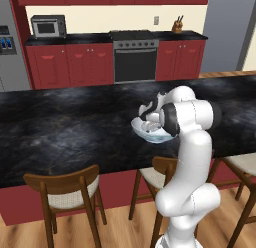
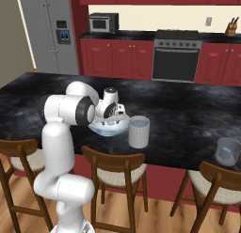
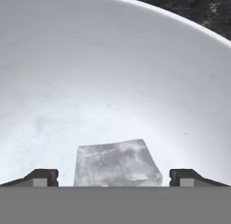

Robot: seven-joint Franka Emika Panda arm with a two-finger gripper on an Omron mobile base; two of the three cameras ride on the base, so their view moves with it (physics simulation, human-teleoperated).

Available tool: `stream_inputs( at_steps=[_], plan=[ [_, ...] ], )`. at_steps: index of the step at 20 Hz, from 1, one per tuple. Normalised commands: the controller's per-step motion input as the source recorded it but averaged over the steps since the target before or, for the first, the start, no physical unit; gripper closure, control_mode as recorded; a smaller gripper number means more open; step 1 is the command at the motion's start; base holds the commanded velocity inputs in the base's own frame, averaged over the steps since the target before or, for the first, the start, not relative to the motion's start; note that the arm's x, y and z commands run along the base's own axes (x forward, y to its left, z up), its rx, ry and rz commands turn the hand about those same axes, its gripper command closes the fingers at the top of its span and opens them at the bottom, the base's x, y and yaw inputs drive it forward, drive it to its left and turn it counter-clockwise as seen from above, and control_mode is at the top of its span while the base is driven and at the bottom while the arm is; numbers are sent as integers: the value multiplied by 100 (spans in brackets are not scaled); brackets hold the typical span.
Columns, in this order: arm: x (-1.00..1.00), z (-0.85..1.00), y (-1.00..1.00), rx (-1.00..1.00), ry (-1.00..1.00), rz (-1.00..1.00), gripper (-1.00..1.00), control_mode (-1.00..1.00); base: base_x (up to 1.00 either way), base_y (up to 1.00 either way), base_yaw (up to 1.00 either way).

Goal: There are four ice cubes in the ice bowl. Place two ice cubes in each glass of water.

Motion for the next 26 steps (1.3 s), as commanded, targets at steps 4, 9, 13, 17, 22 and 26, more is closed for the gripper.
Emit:
stream_inputs(
  at_steps=[4,9,13,17,22,26],
  plan=[
    [0,-24,5,-3,0,0,100,-100,0,0,0],
    [0,-33,11,-5,0,0,100,-100,0,0,0],
    [-5,-12,2,-1,-3,0,100,-100,0,0,0],
    [-29,30,0,0,-8,0,100,-100,0,0,0],
    [-47,66,-17,0,-5,-2,100,-100,0,0,0],
    [-71,71,-63,0,-3,-21,100,-100,0,0,0]
  ],
)
